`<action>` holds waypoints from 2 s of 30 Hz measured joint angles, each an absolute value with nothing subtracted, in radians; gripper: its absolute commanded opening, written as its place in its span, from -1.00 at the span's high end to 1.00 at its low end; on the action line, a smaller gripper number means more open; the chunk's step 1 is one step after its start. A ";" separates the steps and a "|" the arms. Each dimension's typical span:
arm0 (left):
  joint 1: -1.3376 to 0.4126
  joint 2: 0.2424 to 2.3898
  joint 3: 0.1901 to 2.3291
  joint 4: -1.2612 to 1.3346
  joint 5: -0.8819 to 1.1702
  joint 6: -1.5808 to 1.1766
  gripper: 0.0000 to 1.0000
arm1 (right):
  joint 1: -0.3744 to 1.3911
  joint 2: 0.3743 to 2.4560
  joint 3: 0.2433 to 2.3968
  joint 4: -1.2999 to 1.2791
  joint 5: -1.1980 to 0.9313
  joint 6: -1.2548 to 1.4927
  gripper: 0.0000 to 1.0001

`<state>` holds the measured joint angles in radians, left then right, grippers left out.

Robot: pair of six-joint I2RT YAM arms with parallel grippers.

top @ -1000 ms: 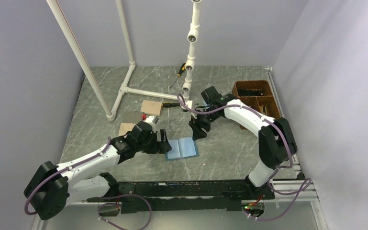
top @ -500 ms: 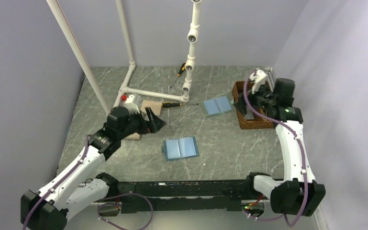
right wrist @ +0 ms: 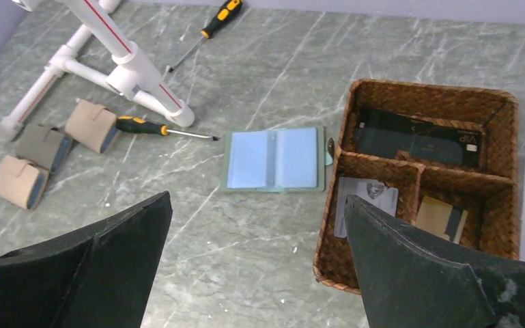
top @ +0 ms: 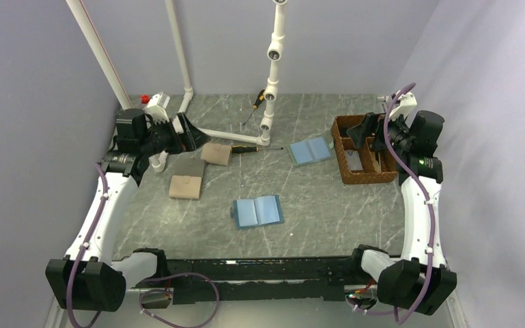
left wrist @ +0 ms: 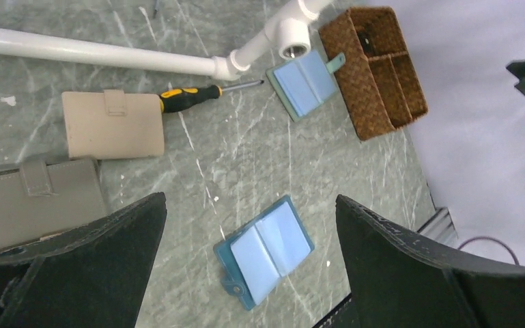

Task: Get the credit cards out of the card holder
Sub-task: Reset both arms

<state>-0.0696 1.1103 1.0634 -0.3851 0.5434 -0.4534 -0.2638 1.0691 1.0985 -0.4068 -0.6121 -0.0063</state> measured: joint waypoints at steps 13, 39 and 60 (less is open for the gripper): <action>-0.070 1.087 0.951 -0.404 0.606 -0.309 -0.99 | -0.290 1.079 1.080 -0.364 -0.690 0.039 -0.99; -0.070 1.060 0.951 -0.407 0.606 -0.281 -0.99 | -0.307 1.103 1.021 -0.313 -0.672 0.080 -0.99; -0.070 1.061 0.951 -0.409 0.619 -0.282 -0.99 | -0.308 1.103 1.013 -0.302 -0.640 0.099 -0.99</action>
